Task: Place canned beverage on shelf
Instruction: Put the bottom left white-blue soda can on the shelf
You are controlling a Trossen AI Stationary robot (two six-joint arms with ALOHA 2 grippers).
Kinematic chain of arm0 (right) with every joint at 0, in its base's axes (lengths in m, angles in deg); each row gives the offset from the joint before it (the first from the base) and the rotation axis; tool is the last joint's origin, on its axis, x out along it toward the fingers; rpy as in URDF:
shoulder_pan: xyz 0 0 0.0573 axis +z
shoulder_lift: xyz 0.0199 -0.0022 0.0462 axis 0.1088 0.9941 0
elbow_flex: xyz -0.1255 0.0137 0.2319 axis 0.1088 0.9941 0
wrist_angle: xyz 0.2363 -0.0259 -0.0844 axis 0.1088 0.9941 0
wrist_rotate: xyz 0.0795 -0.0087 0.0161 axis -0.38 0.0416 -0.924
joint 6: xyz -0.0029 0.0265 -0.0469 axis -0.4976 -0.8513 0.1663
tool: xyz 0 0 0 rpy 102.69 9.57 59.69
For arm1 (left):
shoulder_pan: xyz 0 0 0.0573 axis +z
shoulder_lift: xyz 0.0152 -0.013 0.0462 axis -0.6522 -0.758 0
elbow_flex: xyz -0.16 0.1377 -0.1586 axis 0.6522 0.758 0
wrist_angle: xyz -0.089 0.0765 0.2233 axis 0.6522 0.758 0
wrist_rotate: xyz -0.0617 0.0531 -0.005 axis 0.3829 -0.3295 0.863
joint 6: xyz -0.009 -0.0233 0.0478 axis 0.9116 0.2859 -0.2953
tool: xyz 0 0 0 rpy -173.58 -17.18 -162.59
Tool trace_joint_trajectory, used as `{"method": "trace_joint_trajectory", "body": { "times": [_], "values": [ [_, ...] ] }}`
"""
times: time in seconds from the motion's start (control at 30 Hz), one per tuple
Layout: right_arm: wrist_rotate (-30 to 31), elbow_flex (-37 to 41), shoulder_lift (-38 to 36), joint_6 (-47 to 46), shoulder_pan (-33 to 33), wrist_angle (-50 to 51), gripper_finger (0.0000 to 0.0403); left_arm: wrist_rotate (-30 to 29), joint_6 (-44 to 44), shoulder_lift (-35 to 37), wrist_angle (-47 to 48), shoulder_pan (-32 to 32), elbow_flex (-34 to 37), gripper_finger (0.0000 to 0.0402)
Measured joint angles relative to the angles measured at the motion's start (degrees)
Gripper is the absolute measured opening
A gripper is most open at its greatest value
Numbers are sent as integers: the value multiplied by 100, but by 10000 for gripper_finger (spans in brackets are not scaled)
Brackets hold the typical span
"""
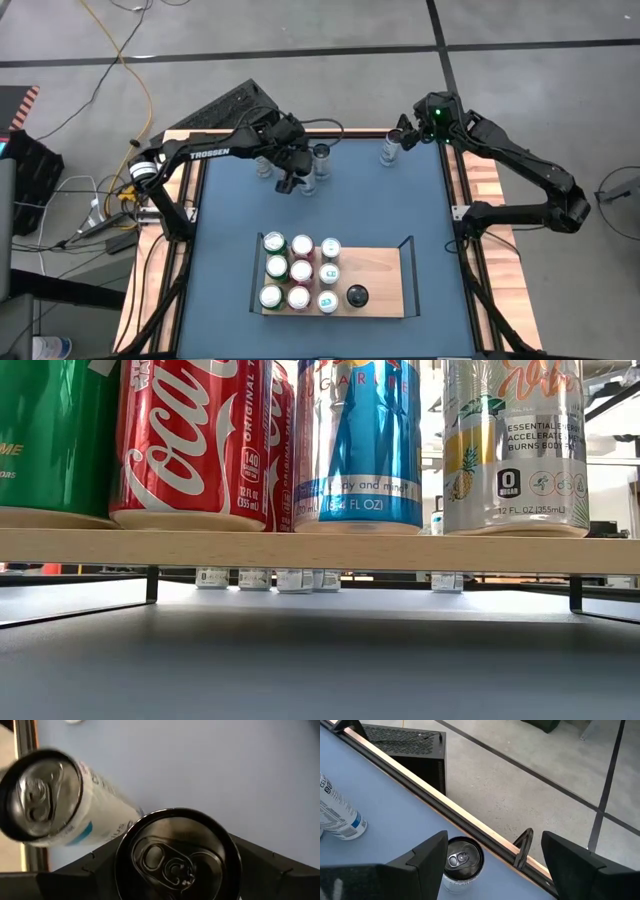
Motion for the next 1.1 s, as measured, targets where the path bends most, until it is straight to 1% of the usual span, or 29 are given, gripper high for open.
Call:
{"method": "trace_joint_trajectory", "body": {
  "times": [0.23,0.43,0.63,0.77,0.9,1.1],
  "values": [
    [9,0,0,5,0,0,306,-149,928,0,-33,-97,0,243],
    [11,0,0,3,0,0,306,-533,1519,-7,194,-312,-222,243],
    [11,0,0,5,0,0,306,-620,1898,0,197,-567,-778,243],
    [11,0,0,51,0,0,306,-844,2312,-11,281,-840,-1134,243],
    [11,0,0,146,0,0,306,-1312,2560,-11,199,-1236,-1636,243],
    [9,0,0,358,0,20,306,-2330,2791,-17,156,-2025,-2442,243]
  ]
}}
